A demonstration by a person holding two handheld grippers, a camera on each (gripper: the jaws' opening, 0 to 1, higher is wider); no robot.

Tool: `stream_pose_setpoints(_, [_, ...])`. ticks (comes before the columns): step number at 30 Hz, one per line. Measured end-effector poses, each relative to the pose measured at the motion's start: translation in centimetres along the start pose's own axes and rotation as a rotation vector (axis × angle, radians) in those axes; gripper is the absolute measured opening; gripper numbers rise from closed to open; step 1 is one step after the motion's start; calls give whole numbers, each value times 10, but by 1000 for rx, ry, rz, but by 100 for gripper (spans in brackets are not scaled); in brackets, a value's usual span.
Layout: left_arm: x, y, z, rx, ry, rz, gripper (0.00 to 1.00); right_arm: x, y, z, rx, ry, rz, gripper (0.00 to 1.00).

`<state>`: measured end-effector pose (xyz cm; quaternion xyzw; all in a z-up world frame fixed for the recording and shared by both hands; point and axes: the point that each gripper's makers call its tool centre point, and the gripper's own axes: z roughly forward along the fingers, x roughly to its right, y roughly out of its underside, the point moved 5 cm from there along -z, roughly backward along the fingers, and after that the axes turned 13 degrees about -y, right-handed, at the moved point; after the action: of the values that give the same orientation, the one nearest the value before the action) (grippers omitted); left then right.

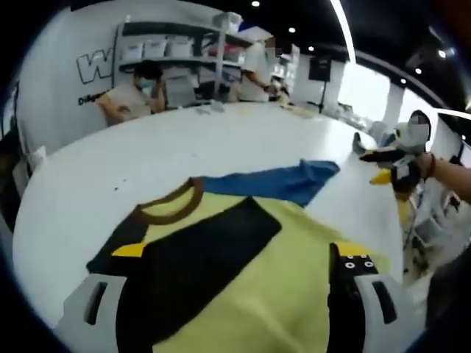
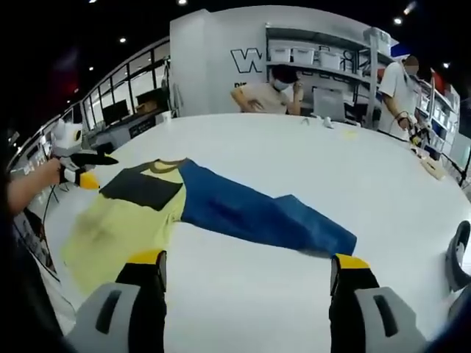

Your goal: Fold the garment on the visible template until the final outline fits inside the template.

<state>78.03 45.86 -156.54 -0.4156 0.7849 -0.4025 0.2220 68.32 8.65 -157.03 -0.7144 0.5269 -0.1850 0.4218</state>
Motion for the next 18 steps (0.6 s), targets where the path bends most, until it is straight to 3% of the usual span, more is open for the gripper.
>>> stream_pose_setpoints(9, [0,-2,-21,32,-15,2,95,42,-1,5,-21,40,57,87])
stream_pose_setpoints(14, [-3,8,-28,28,-28,5,94,52,-1,6,-32,67,76,86])
stream_pose_setpoints(18, [-9,22,-47,6,-52,-11,95,70,-3,11,-22,85,152,85])
